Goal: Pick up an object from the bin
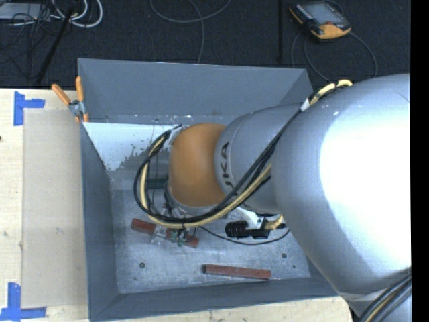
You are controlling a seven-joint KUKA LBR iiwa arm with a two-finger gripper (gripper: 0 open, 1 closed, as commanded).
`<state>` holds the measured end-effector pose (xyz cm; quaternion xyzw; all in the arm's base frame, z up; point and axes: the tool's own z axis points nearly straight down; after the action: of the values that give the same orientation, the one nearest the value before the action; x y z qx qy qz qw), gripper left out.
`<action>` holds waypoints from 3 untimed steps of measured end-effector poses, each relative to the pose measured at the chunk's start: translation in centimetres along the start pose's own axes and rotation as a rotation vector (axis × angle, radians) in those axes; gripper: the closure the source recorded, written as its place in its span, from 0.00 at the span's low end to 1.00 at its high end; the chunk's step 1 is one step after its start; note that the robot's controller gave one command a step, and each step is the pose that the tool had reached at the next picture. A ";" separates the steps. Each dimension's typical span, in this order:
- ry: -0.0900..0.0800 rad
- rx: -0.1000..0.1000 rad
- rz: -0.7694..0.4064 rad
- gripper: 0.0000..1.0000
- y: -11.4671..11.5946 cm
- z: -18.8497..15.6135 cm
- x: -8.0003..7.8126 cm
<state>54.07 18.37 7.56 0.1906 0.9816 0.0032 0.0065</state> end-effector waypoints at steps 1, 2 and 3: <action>0.011 0.009 0.000 1.00 -0.2 -0.5 0.2; 0.017 0.014 0.000 1.00 -0.3 -2.4 0.3; 0.012 0.010 0.000 1.00 -0.2 -3.9 0.2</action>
Offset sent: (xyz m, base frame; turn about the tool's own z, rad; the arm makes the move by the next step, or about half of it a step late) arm 0.0000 0.0000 0.0247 -0.0001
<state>53.80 18.25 11.42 0.1904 0.9817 -0.0004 -0.0004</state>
